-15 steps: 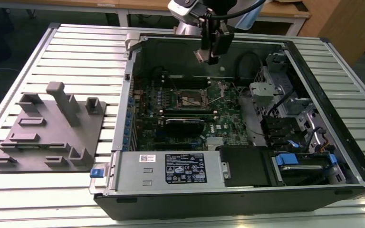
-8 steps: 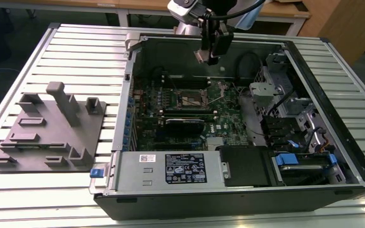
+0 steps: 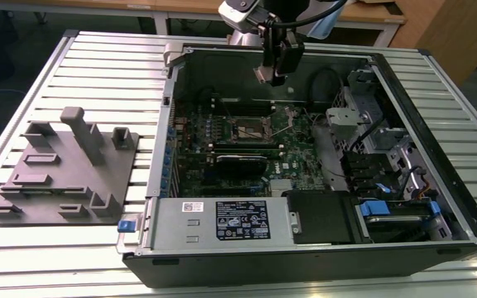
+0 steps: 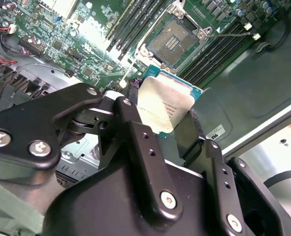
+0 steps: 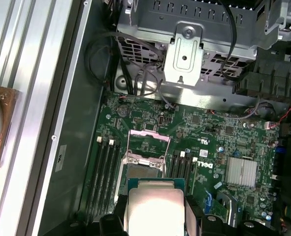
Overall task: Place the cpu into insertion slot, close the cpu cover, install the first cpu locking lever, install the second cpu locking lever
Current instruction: 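Place the cpu into insertion slot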
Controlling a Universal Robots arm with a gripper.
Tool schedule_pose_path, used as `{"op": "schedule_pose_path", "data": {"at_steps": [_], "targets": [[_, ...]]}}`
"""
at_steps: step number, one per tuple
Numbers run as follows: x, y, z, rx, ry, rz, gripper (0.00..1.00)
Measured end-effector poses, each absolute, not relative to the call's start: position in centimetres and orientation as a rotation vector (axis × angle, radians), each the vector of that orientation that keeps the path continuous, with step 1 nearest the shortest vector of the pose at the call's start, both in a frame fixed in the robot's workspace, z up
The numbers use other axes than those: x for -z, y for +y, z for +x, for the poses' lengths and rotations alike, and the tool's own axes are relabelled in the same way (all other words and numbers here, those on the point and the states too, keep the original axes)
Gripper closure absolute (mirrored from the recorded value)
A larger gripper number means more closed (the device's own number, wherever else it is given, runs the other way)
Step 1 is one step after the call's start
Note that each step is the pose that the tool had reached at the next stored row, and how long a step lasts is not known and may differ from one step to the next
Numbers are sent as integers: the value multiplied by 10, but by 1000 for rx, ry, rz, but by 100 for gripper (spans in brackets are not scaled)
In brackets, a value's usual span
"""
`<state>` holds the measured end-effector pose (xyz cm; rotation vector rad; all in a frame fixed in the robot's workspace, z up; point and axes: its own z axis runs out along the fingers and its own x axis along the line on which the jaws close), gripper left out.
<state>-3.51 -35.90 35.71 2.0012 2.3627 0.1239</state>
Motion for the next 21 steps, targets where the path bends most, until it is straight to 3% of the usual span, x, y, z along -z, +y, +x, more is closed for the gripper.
{"op": "schedule_pose_path", "data": {"at_steps": [21], "targets": [[-348,-359,-35,-122,2292,2078,46]]}}
